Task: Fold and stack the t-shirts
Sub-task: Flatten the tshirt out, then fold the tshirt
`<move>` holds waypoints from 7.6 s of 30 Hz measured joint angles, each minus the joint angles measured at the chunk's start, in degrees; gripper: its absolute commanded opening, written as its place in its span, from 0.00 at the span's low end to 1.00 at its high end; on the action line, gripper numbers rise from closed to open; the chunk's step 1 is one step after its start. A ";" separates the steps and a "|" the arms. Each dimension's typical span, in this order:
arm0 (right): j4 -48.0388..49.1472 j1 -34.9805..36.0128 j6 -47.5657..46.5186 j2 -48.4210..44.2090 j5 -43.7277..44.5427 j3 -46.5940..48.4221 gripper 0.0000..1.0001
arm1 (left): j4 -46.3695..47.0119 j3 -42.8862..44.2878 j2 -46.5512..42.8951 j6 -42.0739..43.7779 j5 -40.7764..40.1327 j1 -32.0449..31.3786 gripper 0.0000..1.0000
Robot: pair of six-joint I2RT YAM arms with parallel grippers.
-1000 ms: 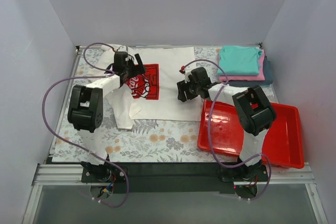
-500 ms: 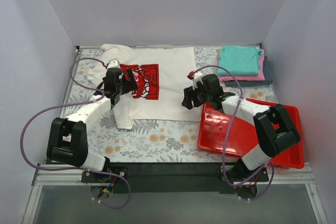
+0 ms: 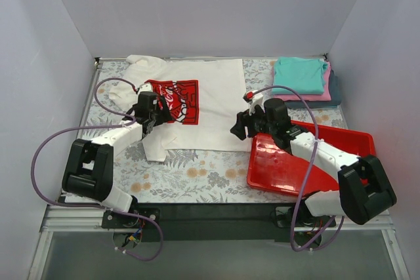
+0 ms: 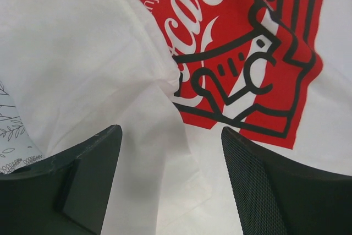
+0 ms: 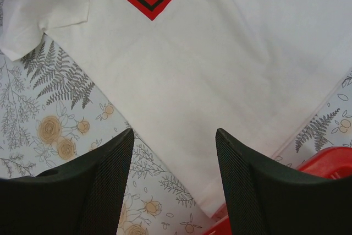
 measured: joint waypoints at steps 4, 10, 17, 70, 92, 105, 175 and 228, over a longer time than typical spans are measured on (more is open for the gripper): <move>0.11 0.00 0.07 -1.01 0.00 -1.22 0.56 | 0.00 0.00 2.78 0.26 -0.63 -0.02 0.38; 0.28 0.00 0.07 -2.16 -0.07 -1.99 0.56 | -0.35 -0.07 2.71 0.48 -1.92 0.00 0.00; 1.16 0.00 0.07 -1.20 -1.70 -2.01 0.56 | -4.59 -6.14 -9.16 -2.69 -6.73 -0.02 0.00; 3.48 0.85 1.14 13.79 -11.91 6.23 0.57 | -17.64 -19.96 -37.66 -23.96 -9.55 -7.96 0.72; 4.92 0.85 0.76 17.99 -12.28 6.25 0.57 | -15.76 -17.94 -22.86 -20.26 -10.82 -8.00 0.50; 5.01 0.85 0.35 18.03 -12.44 6.25 0.57 | -18.60 -15.98 -22.77 -18.95 -13.18 -8.00 0.00; -3.87 6.54 0.63 14.64 6.08 9.49 0.56 | -34.03 -3.08 -9.57 -28.68 -35.85 -24.55 0.71; 0.09 4.31 0.63 10.80 4.04 2.62 0.57 | -35.95 -3.93 -3.72 -29.44 -32.85 -13.42 0.36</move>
